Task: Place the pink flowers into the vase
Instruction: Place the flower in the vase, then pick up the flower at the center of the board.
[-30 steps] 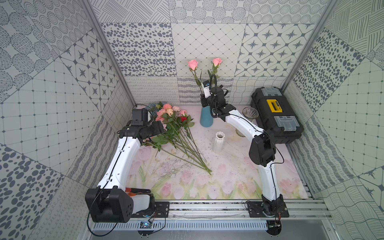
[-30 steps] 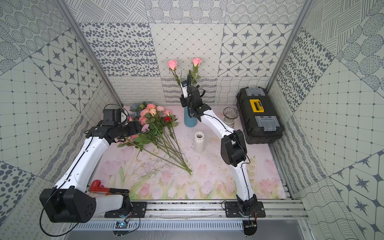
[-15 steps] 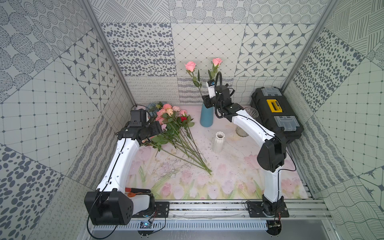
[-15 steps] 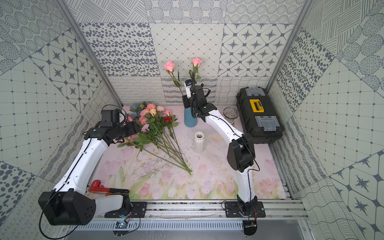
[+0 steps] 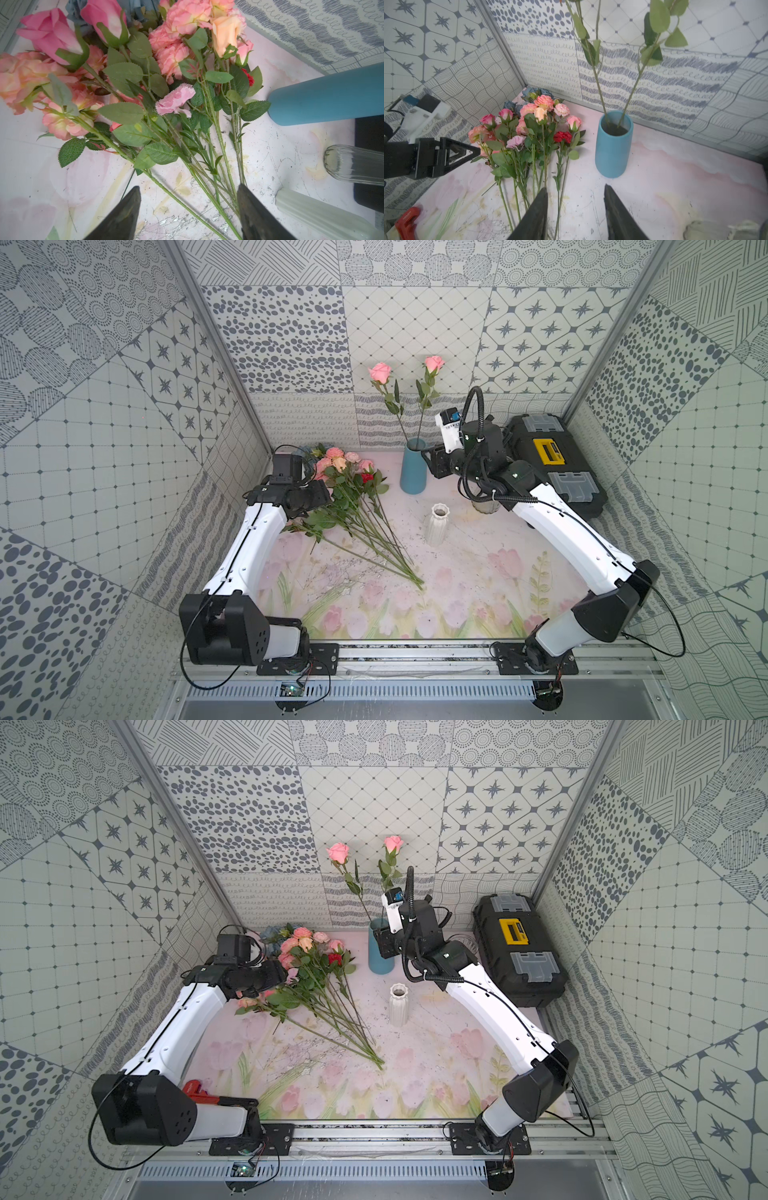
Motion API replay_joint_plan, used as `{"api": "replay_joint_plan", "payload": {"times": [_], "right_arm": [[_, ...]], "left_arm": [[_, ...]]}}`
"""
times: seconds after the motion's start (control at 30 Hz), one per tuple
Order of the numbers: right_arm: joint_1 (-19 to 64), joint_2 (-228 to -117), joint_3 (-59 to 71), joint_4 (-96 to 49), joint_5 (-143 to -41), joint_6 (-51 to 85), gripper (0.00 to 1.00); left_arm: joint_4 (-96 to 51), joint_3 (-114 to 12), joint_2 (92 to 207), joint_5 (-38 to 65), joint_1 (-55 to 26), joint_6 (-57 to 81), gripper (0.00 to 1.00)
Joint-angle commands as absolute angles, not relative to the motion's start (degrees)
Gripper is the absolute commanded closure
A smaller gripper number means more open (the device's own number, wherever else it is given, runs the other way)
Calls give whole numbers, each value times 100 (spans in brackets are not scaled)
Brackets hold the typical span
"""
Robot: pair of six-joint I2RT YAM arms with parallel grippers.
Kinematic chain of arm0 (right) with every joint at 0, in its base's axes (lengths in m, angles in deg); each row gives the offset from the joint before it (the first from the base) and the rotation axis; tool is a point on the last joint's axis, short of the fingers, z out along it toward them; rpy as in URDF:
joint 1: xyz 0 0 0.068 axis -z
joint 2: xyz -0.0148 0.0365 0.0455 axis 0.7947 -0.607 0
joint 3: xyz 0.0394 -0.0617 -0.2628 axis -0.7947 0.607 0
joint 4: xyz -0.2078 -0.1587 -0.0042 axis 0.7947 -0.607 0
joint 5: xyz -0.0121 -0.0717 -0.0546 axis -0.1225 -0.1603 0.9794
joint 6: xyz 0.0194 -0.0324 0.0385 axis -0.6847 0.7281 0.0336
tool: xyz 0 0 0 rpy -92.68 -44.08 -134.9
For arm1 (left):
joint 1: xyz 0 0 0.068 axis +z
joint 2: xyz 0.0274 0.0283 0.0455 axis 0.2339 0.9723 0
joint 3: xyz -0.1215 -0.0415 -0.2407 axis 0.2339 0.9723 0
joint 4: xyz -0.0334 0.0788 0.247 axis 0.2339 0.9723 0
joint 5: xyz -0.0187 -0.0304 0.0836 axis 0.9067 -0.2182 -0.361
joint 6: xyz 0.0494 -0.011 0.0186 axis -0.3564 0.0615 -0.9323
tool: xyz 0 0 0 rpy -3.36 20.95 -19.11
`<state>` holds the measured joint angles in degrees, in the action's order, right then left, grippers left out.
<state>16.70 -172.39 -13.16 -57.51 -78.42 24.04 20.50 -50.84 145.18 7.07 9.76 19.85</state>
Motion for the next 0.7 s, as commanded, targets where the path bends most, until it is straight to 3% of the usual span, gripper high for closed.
{"api": "replay_joint_plan", "payload": {"times": [0.0, 0.23, 0.37, 0.5, 0.67], "right_arm": [[1697, -16763, -855, -6045, -8097, 1975, 56], [1703, -16125, -93, -5935, -8281, 1672, 55], [1698, -16039, 27, -5844, -8536, 1532, 56], [1701, -16038, 81, -5802, -8589, 1499, 57], [1696, -16004, 98, -5793, -8546, 1499, 57]], "left_arm": [[2206, -5355, 14735, 363, 612, 2580, 30], [1681, -5260, 15294, 175, 190, 3263, 52], [1422, -5375, 15678, 42, -44, 3515, 57], [1302, -5489, 16125, 14, -53, 3864, 70], [1031, -5488, 16428, -176, -36, 4135, 71]]}}
